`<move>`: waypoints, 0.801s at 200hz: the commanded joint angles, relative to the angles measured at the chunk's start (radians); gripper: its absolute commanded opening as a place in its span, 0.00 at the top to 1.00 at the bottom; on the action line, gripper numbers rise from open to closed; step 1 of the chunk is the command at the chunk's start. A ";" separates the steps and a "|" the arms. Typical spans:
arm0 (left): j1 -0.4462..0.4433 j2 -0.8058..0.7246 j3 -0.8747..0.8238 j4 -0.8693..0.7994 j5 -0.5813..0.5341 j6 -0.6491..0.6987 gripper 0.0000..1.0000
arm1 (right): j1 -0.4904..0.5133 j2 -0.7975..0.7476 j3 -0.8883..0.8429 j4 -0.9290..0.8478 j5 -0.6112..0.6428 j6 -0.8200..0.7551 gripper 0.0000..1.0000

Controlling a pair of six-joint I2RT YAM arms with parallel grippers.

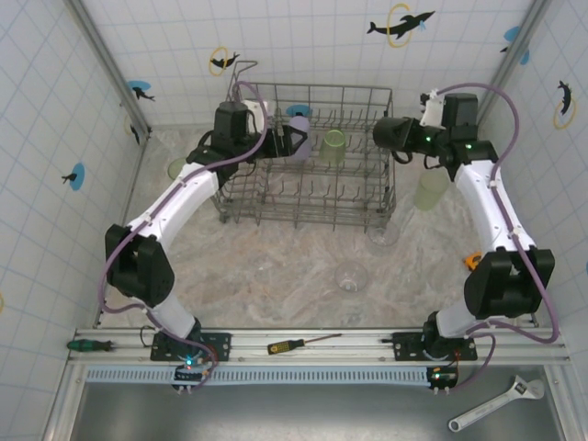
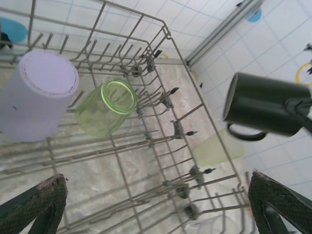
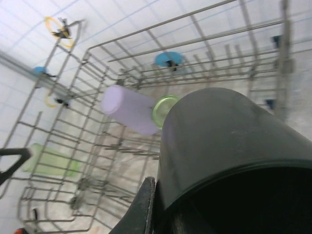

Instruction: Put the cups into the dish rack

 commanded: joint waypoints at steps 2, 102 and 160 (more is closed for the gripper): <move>0.040 0.030 0.003 0.130 0.201 -0.152 0.02 | 0.019 -0.072 -0.079 0.398 -0.188 0.130 1.00; 0.060 0.164 -0.004 0.477 0.484 -0.277 0.02 | 0.133 0.018 -0.182 0.895 -0.307 0.416 1.00; 0.061 0.194 -0.032 0.708 0.585 -0.388 0.02 | 0.156 0.056 -0.143 0.909 -0.352 0.454 1.00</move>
